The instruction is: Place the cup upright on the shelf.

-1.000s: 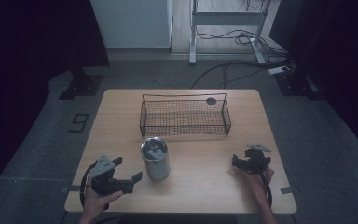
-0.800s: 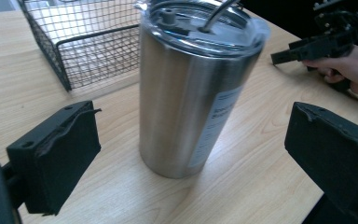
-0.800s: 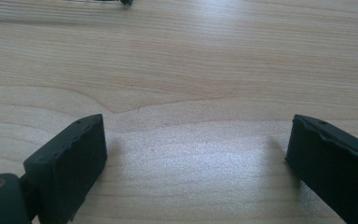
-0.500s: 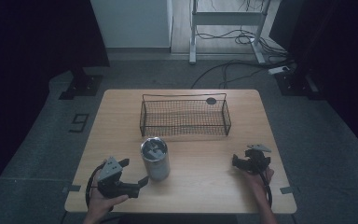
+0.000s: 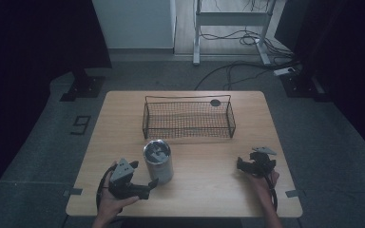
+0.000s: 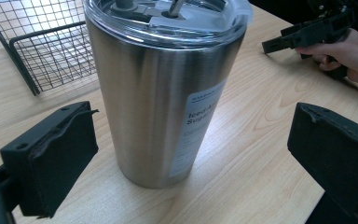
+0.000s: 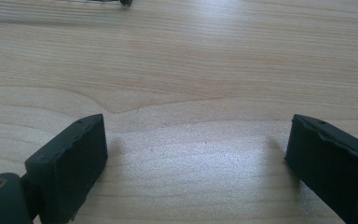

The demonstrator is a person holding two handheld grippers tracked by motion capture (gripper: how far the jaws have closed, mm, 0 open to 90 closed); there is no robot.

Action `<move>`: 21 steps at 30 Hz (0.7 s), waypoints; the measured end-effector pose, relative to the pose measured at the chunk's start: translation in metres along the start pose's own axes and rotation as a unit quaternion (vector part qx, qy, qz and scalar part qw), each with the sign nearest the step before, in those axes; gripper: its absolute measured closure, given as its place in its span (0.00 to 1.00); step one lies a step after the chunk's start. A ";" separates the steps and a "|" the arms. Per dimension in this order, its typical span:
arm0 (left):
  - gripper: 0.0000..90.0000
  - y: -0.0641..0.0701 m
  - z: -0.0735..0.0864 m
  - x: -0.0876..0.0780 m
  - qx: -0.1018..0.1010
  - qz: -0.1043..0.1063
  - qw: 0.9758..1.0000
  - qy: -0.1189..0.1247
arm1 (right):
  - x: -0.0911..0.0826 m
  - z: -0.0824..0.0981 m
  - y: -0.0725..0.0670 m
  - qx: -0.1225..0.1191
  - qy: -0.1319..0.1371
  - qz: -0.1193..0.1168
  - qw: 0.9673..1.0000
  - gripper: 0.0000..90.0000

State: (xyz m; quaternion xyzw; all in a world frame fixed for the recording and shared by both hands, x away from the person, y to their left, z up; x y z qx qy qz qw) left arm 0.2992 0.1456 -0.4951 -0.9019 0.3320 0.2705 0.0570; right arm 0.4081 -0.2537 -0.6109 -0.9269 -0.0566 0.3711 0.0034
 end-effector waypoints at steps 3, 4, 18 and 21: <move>0.01 0.000 -0.001 0.002 -0.001 0.000 1.000 0.002 | 0.000 0.000 0.000 0.000 0.000 0.000 1.000 0.06; 0.01 0.001 -0.002 0.003 -0.001 0.001 1.000 0.002 | 0.000 0.000 0.000 0.000 0.000 0.000 1.000 0.06; 0.01 0.000 -0.007 0.017 0.001 0.007 1.000 -0.003 | 0.000 0.000 0.000 0.000 0.000 0.001 1.000 0.06; 0.01 0.000 -0.008 0.022 0.001 0.006 1.000 -0.007 | 0.000 0.000 0.000 0.001 0.000 0.001 1.000 0.06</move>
Point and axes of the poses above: each handheld gripper's, and its own axes: x roughly forward along the jaws, z roughly out of its underside, y roughly to its right, the point moved 8 cm from there along x, roughly forward along the jaws, and after that the axes turned 3 degrees about -z, right-handed, at the moved point
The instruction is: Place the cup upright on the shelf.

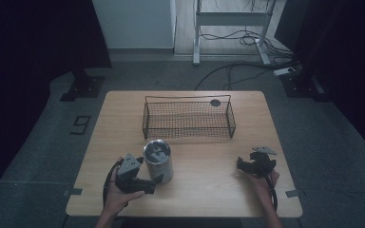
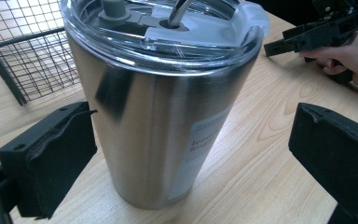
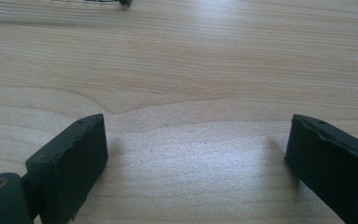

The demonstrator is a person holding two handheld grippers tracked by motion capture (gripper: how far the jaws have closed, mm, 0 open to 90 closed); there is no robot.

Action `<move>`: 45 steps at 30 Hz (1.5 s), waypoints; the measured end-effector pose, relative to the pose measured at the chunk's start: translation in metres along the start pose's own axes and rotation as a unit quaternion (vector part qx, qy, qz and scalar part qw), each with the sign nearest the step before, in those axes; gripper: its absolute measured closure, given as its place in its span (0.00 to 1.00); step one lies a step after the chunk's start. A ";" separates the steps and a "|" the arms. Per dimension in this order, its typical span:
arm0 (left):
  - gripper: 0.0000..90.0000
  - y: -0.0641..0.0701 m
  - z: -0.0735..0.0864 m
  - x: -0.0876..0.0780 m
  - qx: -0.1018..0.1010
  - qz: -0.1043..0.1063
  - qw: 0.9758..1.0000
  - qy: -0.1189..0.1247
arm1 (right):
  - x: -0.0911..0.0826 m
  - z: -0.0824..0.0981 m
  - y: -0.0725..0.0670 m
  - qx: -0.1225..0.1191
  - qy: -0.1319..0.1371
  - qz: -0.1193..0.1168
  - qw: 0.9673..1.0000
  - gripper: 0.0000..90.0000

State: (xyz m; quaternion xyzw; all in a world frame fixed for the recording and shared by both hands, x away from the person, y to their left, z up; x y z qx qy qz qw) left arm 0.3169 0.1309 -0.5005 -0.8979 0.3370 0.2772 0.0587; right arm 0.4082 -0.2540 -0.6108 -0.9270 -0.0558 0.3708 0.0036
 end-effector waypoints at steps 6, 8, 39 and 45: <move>0.00 -0.003 -0.001 0.007 -0.004 -0.013 1.000 -0.003 | 0.000 0.000 0.000 0.000 0.000 0.000 1.000 0.06; 0.00 -0.005 -0.001 0.013 -0.006 -0.021 1.000 -0.008 | 0.000 0.000 0.000 0.000 0.000 0.000 1.000 0.06; 0.04 -0.011 -0.003 0.040 0.002 -0.055 0.999 0.001 | 0.000 0.000 0.000 0.001 0.000 0.001 1.000 0.06; 0.04 -0.010 -0.003 0.041 0.005 -0.056 0.998 0.008 | 0.000 0.000 0.000 0.000 0.000 0.001 1.000 0.06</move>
Point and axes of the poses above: each handheld gripper's, and its own axes: x roughly forward along the jaws, z roughly out of its underside, y roughly to its right, the point moved 8 cm from there along x, roughly forward along the jaws, and after that the axes turned 3 degrees about -z, right-handed, at the moved point
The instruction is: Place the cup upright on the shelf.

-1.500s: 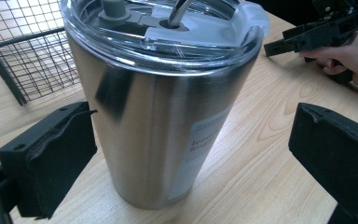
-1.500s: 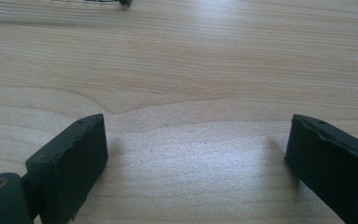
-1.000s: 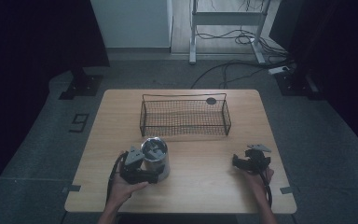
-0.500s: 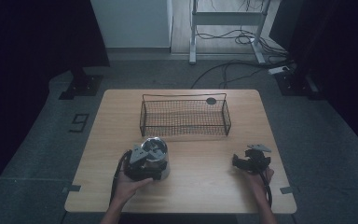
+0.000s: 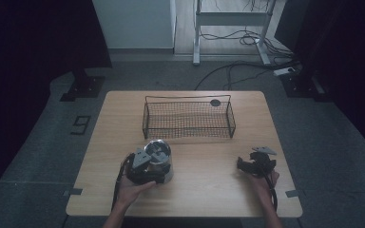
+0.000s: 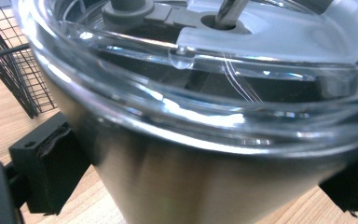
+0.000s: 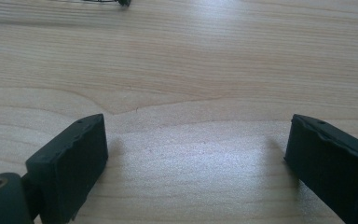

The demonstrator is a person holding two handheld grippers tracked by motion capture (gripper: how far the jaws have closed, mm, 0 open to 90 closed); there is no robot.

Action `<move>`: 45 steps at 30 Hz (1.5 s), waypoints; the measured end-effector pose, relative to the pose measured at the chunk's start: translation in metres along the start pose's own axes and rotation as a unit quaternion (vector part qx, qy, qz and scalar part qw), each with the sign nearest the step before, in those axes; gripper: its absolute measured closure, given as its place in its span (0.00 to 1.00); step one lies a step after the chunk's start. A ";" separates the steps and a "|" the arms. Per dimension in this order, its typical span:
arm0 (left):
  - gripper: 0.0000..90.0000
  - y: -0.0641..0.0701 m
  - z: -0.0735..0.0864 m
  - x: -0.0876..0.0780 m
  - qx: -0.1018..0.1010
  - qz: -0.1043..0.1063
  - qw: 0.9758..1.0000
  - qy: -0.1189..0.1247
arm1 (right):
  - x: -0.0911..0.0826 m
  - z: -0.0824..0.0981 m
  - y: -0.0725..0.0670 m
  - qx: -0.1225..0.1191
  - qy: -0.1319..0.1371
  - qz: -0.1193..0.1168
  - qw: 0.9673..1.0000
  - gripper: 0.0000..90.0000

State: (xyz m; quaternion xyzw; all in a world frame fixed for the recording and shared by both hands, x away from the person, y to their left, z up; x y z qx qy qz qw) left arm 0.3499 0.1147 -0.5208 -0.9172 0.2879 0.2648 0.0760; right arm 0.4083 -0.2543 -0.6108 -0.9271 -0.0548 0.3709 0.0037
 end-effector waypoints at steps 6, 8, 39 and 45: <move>0.04 -0.001 0.000 -0.001 -0.004 -0.003 1.000 0.008 | 0.000 0.000 0.000 0.000 0.000 0.000 1.000 0.06; 0.04 -0.001 0.000 -0.001 -0.006 -0.002 1.000 0.009 | 0.000 0.000 0.000 0.000 0.000 0.000 1.000 0.06; 0.05 -0.009 -0.025 -0.024 -0.024 -0.015 0.998 0.052 | 0.000 0.000 0.000 -0.002 0.000 -0.001 1.000 0.06; 0.05 -0.015 -0.037 -0.030 -0.031 -0.021 0.998 0.058 | 0.000 0.000 0.000 -0.002 0.000 -0.001 1.000 0.06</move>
Point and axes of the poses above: each handheld gripper's, and its own axes: x roughly forward along the jaws, z roughly out of its underside, y roughly to its right, the point moved 8 cm from there along x, roughly forward along the jaws, and after that the axes turned 3 degrees about -z, right-handed, at the moved point
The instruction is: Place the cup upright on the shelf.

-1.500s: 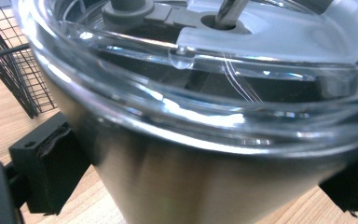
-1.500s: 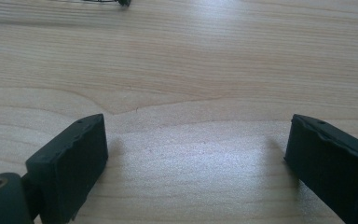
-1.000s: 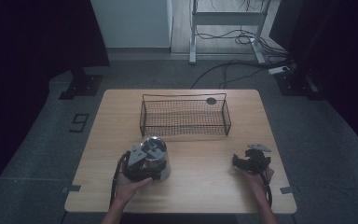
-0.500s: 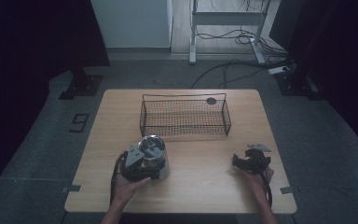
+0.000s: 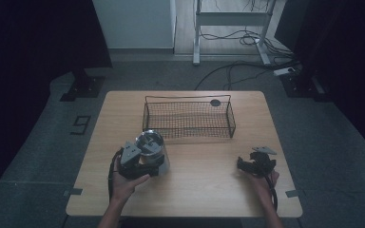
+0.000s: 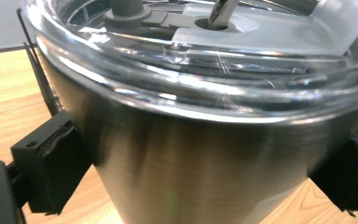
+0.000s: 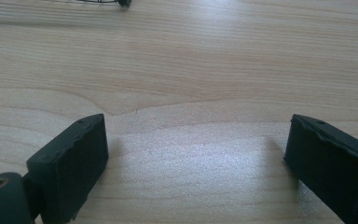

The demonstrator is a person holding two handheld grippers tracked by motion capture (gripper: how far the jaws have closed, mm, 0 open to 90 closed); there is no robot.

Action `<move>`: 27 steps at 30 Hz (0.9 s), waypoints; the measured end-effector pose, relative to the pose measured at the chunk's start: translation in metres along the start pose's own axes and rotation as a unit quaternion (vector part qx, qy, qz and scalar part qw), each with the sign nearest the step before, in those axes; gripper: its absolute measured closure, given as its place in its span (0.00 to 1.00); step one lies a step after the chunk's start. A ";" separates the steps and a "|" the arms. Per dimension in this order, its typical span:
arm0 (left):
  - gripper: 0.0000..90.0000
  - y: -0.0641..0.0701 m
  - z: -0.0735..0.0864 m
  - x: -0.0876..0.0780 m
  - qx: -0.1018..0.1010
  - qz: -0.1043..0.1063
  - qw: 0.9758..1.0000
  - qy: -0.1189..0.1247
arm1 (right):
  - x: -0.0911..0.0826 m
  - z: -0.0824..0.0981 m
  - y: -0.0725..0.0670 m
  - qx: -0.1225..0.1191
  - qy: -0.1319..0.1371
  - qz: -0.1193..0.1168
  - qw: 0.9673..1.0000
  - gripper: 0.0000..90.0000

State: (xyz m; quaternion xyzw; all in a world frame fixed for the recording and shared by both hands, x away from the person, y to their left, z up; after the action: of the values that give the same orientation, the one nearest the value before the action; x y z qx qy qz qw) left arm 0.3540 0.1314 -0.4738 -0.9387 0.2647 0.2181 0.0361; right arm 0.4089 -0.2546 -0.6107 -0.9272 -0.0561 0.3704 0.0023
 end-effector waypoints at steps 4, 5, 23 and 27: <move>0.05 -0.003 -0.008 -0.002 -0.004 -0.003 1.000 0.004 | 0.000 0.000 0.000 0.000 0.000 0.000 1.000 0.06; 0.05 -0.003 -0.009 -0.002 -0.004 -0.004 1.000 0.004 | 0.000 0.000 0.000 0.000 0.000 0.000 1.000 0.06; 0.05 -0.006 -0.026 0.004 -0.009 -0.003 1.000 0.005 | 0.000 0.000 0.000 0.000 0.000 0.000 1.000 0.06; 0.05 -0.008 -0.031 0.007 -0.004 -0.008 1.000 0.003 | 0.000 0.000 0.000 0.000 0.000 0.000 1.000 0.06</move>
State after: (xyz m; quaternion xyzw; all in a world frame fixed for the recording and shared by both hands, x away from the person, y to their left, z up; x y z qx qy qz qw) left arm 0.3755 0.1293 -0.4497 -0.9417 0.2561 0.2159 0.0330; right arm 0.4089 -0.2546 -0.6107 -0.9271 -0.0562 0.3704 0.0023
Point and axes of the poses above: each handheld gripper's, and its own axes: x roughly forward along the jaws, z roughly out of its underside, y roughly to its right, the point moved 8 cm from there along x, roughly forward along the jaws, and after that the axes turned 3 degrees about -z, right-handed, at the moved point
